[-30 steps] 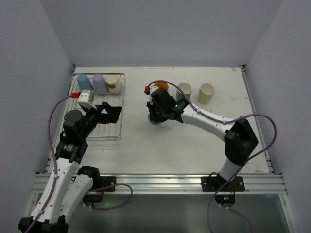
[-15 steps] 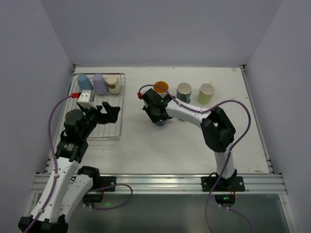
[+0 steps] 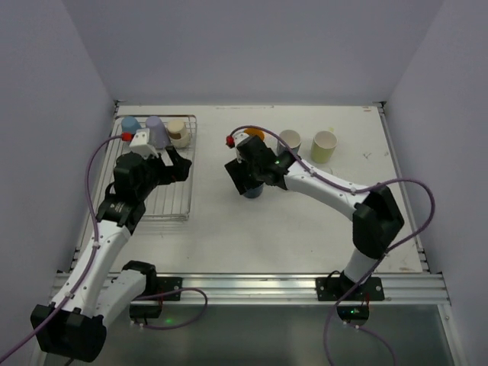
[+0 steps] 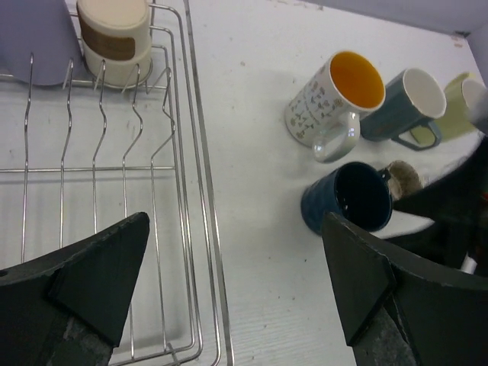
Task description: Unload the cups from the dish rack
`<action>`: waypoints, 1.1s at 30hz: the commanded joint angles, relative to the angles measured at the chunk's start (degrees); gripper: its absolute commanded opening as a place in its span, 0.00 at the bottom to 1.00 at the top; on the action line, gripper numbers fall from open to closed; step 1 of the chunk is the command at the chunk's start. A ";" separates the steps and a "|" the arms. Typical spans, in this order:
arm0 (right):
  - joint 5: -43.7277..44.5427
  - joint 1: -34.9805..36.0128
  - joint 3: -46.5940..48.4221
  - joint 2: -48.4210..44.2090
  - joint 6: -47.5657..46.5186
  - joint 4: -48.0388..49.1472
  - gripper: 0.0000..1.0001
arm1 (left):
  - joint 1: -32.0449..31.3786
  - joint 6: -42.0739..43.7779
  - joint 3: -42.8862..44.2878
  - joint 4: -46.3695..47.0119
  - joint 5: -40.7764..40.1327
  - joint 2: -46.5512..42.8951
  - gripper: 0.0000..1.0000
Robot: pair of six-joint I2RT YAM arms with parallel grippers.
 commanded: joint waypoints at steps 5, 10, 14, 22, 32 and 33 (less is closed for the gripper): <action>-6.50 -0.14 -17.77 -24.87 4.73 14.33 0.71 | -0.11 -4.71 11.47 7.34 -15.49 15.95 0.97; -10.37 -0.14 -26.83 -33.32 7.28 21.63 0.70 | 3.66 -2.95 22.90 8.31 -22.61 31.23 0.96; -9.93 -0.14 -32.63 -37.37 8.52 25.50 0.70 | 8.31 -0.41 30.45 10.24 -21.39 40.22 0.93; -10.19 -0.14 -34.93 -38.78 9.13 28.76 0.70 | 10.96 7.42 37.58 12.00 -19.98 52.17 0.86; -11.07 -0.14 -35.10 -38.60 9.40 28.76 0.70 | 10.96 8.48 43.39 10.78 -19.88 59.74 0.79; -10.98 -0.22 -35.10 -38.86 9.40 28.76 0.70 | 10.96 8.65 43.39 10.60 -21.80 60.18 0.79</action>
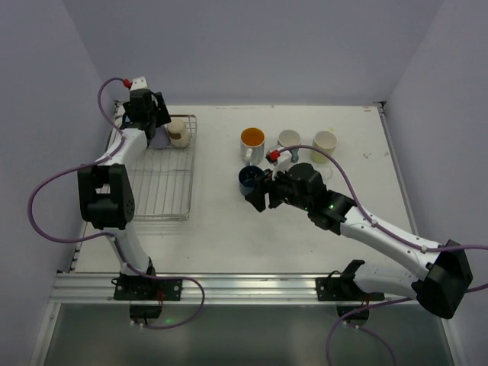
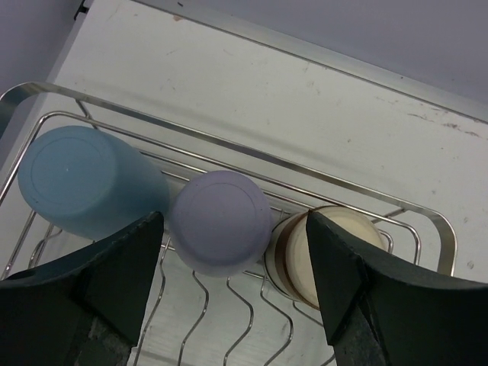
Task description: Unload the cups from the dish rack
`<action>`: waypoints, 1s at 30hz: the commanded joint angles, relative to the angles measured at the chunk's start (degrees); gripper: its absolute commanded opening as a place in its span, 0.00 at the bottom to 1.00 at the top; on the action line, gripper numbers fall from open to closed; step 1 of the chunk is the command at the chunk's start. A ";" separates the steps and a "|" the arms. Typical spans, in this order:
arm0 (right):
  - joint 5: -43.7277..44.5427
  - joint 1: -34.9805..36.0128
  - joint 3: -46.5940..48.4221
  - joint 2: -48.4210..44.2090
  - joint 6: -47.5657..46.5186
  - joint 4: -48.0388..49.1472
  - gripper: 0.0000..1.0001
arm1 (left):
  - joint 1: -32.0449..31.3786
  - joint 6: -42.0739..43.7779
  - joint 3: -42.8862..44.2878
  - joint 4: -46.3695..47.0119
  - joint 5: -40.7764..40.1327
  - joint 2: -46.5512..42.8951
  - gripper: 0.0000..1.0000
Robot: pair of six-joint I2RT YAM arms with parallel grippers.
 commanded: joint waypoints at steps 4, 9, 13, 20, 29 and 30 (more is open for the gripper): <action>0.12 -0.14 -0.39 -1.03 0.59 2.95 0.70 | -0.10 2.95 2.85 2.12 -4.03 2.99 0.79; 0.21 -0.14 -0.31 -0.68 0.50 2.86 0.70 | -0.10 3.22 2.67 2.91 -3.51 4.66 0.77; 0.12 -0.14 -0.31 -0.77 0.50 3.12 0.70 | -0.10 3.22 2.67 3.61 -3.42 4.93 0.61; -0.58 -0.14 0.57 -1.91 1.73 3.92 0.70 | -0.10 1.73 2.23 3.70 -4.30 -0.16 0.23; -6.29 -0.14 1.54 -4.02 9.72 9.09 0.80 | -0.10 -7.66 -6.72 3.70 -0.62 -16.50 0.13; -6.64 -0.14 1.28 -4.63 11.90 10.93 0.83 | -0.10 -8.64 -7.86 3.61 0.18 -20.34 0.11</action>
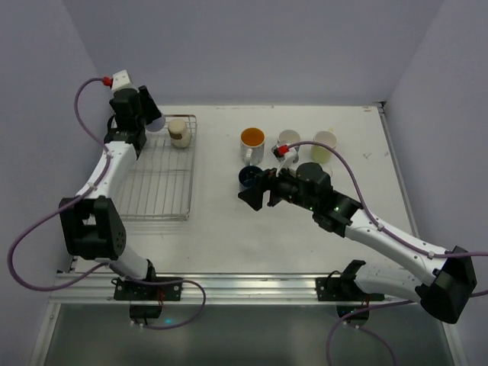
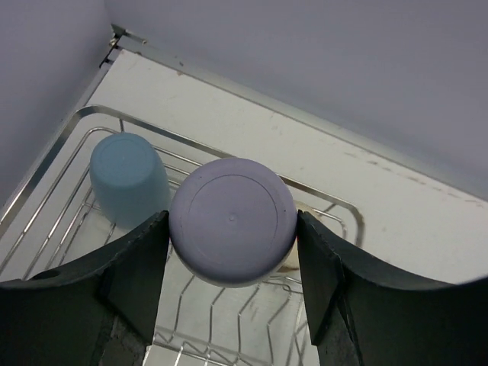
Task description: Unload the cups from the dish rack
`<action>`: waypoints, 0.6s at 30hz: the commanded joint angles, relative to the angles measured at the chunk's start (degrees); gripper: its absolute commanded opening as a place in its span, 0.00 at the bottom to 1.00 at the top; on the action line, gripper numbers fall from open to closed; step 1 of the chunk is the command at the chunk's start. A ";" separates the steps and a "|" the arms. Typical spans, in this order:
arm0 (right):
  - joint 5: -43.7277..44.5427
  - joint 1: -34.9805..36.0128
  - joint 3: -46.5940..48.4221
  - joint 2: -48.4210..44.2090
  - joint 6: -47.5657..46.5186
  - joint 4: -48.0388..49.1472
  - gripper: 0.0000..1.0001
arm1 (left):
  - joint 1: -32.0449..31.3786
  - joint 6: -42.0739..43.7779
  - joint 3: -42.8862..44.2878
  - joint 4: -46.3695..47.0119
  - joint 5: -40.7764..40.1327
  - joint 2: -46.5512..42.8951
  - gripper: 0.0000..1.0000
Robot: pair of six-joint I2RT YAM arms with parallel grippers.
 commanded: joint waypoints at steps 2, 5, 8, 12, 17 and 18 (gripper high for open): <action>-3.56 -0.14 0.22 -3.30 7.97 9.16 0.91 | -0.08 -9.10 -7.01 2.98 5.10 -12.71 0.09; -4.27 -0.14 -1.79 -4.71 14.55 14.07 0.94 | -0.16 -14.81 -15.35 5.33 12.90 -22.64 0.08; -4.97 -0.14 -4.34 -5.24 18.08 20.40 0.93 | -1.22 -19.39 -25.02 8.85 23.00 -33.36 0.08; -7.17 -0.14 -6.54 -3.31 23.96 29.78 0.89 | -1.92 -30.73 -34.61 15.79 36.56 -46.19 0.08; -7.87 -0.05 -9.45 0.99 29.33 41.23 0.89 | -3.41 -41.53 -42.25 24.05 45.28 -55.25 0.08; -8.48 -0.14 -9.45 1.79 29.51 41.85 0.89 | -3.85 -42.51 -42.27 24.07 45.64 -56.32 0.08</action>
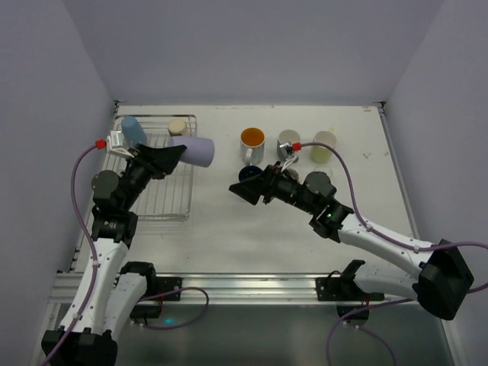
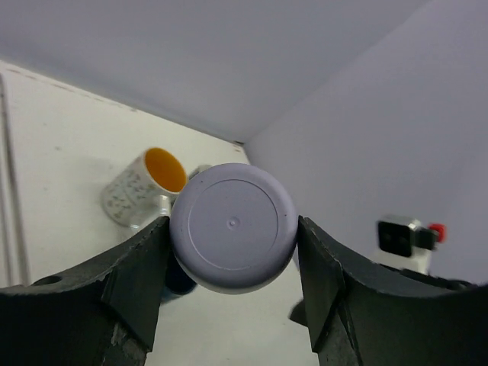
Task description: Unload the cups from the dish rack
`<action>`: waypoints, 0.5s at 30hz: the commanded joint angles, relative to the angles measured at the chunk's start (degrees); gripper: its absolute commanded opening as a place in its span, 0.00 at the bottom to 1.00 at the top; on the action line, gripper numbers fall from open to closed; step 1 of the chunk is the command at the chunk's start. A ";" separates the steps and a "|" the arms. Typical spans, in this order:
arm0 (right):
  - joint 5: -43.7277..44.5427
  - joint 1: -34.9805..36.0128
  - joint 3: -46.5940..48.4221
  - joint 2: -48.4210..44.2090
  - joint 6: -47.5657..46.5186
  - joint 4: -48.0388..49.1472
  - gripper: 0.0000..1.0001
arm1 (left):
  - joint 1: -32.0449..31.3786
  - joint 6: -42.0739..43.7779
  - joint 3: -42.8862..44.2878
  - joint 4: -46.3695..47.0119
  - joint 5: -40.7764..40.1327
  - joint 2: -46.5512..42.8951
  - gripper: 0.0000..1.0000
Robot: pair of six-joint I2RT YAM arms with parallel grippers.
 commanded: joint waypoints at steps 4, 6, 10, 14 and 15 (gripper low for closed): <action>-6.47 -0.05 2.74 5.59 5.28 14.79 0.89 | -4.24 -12.70 -7.03 12.63 11.04 -6.96 0.08; -7.62 0.21 4.57 7.60 5.46 15.76 0.88 | -4.59 -12.26 -8.26 12.99 12.01 -6.36 0.08; -8.77 0.65 7.31 10.16 5.19 15.15 0.83 | -5.12 -13.93 -10.99 17.11 13.77 -5.83 0.08; -8.16 0.92 8.89 12.71 5.98 16.20 0.69 | -6.88 -14.46 -12.22 18.44 14.13 -5.56 0.09; -8.07 0.92 9.68 13.84 6.16 16.46 0.64 | -7.31 -14.46 -12.66 18.52 14.39 -5.56 0.10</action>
